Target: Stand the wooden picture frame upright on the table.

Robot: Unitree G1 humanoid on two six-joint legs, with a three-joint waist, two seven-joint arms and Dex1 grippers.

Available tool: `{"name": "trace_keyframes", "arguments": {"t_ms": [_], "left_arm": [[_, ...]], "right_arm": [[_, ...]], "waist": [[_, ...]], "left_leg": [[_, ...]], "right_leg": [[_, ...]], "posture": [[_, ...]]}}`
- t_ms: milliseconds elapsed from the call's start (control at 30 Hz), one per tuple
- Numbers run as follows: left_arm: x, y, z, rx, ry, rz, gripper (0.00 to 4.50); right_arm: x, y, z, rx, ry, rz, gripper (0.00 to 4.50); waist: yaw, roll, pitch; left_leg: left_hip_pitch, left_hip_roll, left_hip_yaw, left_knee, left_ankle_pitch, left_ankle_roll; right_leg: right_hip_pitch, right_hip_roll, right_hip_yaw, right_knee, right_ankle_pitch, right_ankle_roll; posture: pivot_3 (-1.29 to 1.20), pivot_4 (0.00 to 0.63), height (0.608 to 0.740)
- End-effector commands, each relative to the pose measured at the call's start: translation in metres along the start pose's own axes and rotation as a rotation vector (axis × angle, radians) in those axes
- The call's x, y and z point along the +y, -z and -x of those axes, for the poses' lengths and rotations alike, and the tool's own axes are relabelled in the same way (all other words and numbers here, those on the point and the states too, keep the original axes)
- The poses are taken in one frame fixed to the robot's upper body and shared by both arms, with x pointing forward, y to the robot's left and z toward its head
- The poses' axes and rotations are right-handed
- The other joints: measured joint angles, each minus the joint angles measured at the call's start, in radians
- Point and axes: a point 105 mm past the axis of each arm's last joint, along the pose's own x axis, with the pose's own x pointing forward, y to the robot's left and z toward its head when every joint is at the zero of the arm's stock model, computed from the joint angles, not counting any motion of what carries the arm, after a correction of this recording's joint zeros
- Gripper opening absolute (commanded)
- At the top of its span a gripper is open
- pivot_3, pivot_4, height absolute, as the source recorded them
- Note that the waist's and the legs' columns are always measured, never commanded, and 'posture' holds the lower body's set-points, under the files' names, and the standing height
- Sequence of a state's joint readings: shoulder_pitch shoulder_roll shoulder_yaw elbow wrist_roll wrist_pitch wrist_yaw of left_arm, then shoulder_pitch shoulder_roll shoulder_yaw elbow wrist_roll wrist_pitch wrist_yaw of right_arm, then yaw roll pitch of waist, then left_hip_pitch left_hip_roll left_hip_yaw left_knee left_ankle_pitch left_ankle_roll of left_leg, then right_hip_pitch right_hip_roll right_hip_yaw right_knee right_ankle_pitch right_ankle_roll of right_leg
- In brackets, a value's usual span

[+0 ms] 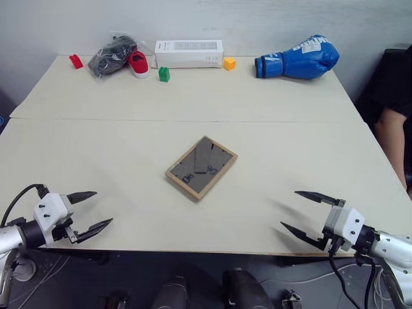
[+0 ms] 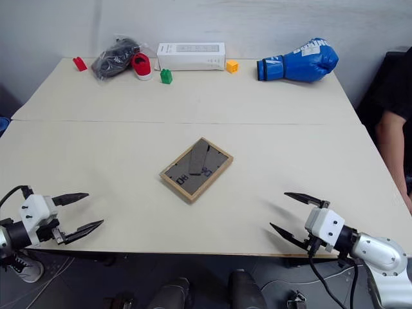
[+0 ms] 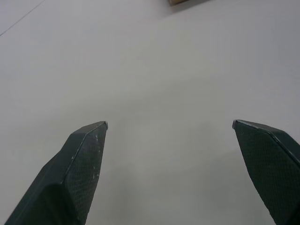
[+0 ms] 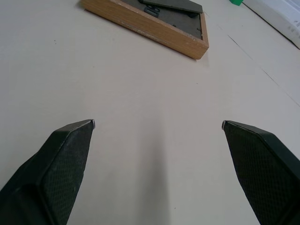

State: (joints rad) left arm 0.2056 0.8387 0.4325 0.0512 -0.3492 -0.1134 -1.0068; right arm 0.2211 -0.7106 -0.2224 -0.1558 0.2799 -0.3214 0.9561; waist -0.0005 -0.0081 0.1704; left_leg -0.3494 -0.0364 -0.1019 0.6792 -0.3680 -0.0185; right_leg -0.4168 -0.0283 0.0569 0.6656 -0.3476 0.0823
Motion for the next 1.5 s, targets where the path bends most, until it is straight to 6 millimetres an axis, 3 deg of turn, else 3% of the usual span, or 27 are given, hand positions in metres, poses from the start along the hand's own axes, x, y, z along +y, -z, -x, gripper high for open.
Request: {"name": "trace_keyframes", "arguments": {"t_ms": [33,233,367,433,567,633,800,933,967,1100,1233,1333,1500], "left_arm": [[0.004,-0.008,0.005,-0.02,-0.016,-0.01,4.5],[0.01,-0.019,0.003,-0.069,0.004,0.064,4.5],[0.013,-0.029,-0.004,-0.092,0.04,0.082,4.5],[0.016,-0.047,-0.017,-0.116,0.075,0.062,4.5],[0.045,-0.083,-0.056,-0.16,0.001,-0.012,3.59],[0.056,-0.087,-0.077,-0.142,-0.03,0.0,3.03],[0.06,-0.102,-0.119,-0.176,-0.002,0.034,1.47],[0.064,-0.104,-0.152,-0.154,-0.026,0.005,0.22],[0.066,-0.101,-0.163,-0.134,-0.047,0.006,0.05],[0.061,-0.096,-0.192,-0.102,-0.053,0.024,0.05],[0.033,-0.089,-0.208,-0.072,0.081,0.034,0.05],[0.014,-0.085,-0.208,-0.063,0.18,0.035,0.05],[-0.014,-0.089,-0.189,-0.089,0.341,0.058,0.05]], "right_arm": [[-0.005,-0.01,0.001,-0.039,0.037,0.012,4.47],[-0.003,-0.015,0.001,-0.06,0.046,-0.013,4.47],[0.0,-0.03,-0.005,-0.119,0.018,-0.045,4.47],[0.007,-0.04,-0.014,-0.14,-0.041,-0.084,4.47],[0.018,-0.04,-0.037,-0.077,-0.111,-0.148,3.53],[0.019,-0.036,-0.052,-0.046,-0.117,-0.111,2.94],[0.012,-0.03,-0.082,0.005,-0.083,-0.083,1.2],[-0.009,-0.029,-0.107,0.021,0.024,-0.004,0.0],[-0.013,-0.029,-0.114,0.022,0.038,-0.002,0.0],[-0.02,-0.026,-0.132,0.044,0.056,-0.023,0.0],[-0.014,-0.028,-0.146,0.044,0.026,-0.043,0.0],[-0.012,-0.033,-0.151,0.03,0.009,-0.06,0.0],[-0.019,-0.033,-0.147,0.04,0.016,-0.052,0.0]], "waist": [[-0.001,0.0,0.0],[0.0,0.0,0.0],[0.0,0.001,0.0],[0.002,0.0,0.0],[0.012,0.001,0.0],[0.015,0.0,0.0],[-0.002,0.0,0.0],[-0.003,-0.001,0.0],[-0.003,-0.001,0.0],[-0.002,-0.001,0.0],[-0.006,-0.001,0.0],[-0.007,-0.001,0.0],[-0.007,-0.001,0.0]], "left_leg": [[0.0,0.0,0.0,0.0,0.0,0.0],[0.001,0.0,0.0,0.0,0.0,0.0],[0.004,0.0,0.0,-0.001,0.0,0.0],[0.005,0.0,-0.001,-0.001,0.0,0.001],[0.005,0.0,-0.002,0.0,0.0,0.0],[0.005,0.0,-0.002,0.001,0.0,0.0],[-0.001,-0.001,0.001,0.002,0.0,0.0],[-0.009,-0.002,0.002,0.005,0.002,-0.002],[-0.009,-0.002,0.002,0.005,0.002,-0.002],[-0.009,-0.003,0.002,0.005,0.003,-0.003],[-0.009,-0.003,0.002,0.005,0.003,-0.003],[-0.01,-0.003,0.002,0.006,0.003,-0.003],[-0.01,-0.003,0.002,0.006,0.003,-0.003]], "right_leg": [[0.0,0.0,0.0,0.0,0.0,0.0],[0.001,0.0,0.0,0.0,0.0,0.0],[0.005,0.0,0.0,-0.002,0.0,0.0],[0.006,0.0,0.0,-0.002,0.0,0.0],[0.007,0.0,-0.001,-0.002,0.0,0.001],[0.007,0.0,-0.001,-0.002,0.001,0.002],[0.0,0.001,0.0,-0.002,0.001,0.002],[-0.012,0.0,0.001,0.005,0.002,0.003],[-0.012,0.0,0.001,0.006,0.002,0.003],[-0.013,-0.001,0.0,0.008,0.002,0.003],[-0.014,-0.001,0.0,0.007,0.002,0.003],[-0.015,-0.002,-0.001,0.008,0.002,0.003],[-0.015,-0.002,-0.001,0.009,0.002,0.003]], "posture": [[0.0,0.15,0.74],[0.0,0.15,0.74],[0.0,0.15,0.74],[0.0,0.15,0.74],[0.0,0.15,0.74],[0.0,0.15,0.74],[0.0,0.15,0.74],[0.0,0.15,0.74],[0.0,0.15,0.74],[0.0,0.15,0.74],[0.0,0.15,0.74],[0.0,0.15,0.74],[0.0,0.15,0.74]]}}
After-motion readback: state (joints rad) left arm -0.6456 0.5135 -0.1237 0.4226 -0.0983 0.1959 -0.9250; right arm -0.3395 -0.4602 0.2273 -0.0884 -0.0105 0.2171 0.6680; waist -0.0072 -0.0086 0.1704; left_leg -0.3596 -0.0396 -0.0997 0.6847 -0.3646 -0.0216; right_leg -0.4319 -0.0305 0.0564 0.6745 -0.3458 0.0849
